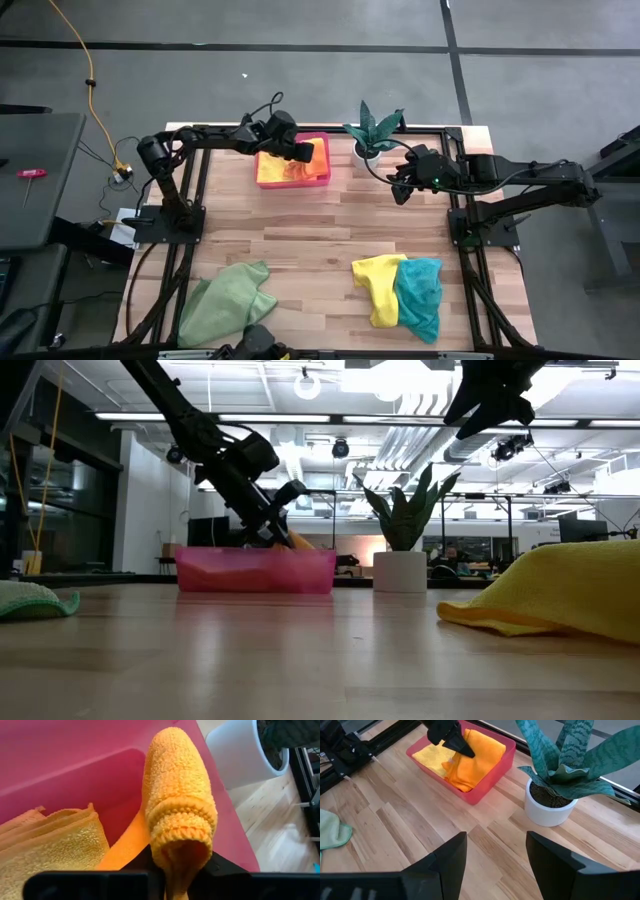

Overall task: Fold microfiber towels
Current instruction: Put the orange microfiber towel into the bin, then fold the green microfiber towel

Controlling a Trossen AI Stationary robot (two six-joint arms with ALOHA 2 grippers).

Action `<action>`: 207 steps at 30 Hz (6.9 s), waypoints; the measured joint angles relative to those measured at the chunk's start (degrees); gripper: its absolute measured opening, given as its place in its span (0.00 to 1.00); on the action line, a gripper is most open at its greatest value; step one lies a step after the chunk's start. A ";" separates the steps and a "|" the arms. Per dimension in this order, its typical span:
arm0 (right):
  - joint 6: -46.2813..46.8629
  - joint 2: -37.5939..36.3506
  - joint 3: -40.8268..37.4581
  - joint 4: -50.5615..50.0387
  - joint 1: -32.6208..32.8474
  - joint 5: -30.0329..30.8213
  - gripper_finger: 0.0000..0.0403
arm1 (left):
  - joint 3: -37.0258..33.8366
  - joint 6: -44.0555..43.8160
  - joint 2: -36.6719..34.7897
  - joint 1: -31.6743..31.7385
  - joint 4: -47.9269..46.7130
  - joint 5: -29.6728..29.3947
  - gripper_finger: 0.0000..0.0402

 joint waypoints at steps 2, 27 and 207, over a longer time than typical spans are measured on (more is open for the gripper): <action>0.00 0.00 0.00 0.00 0.00 0.02 0.49 | 0.00 0.73 -0.02 0.02 0.43 -0.36 0.13; -0.04 0.00 0.00 0.00 -0.01 0.04 0.49 | 19.67 28.98 -1.36 5.86 -23.30 1.10 0.53; -28.85 31.90 0.02 27.72 1.52 -21.99 0.49 | -23.15 5.56 -37.20 -64.34 -14.72 -20.81 0.00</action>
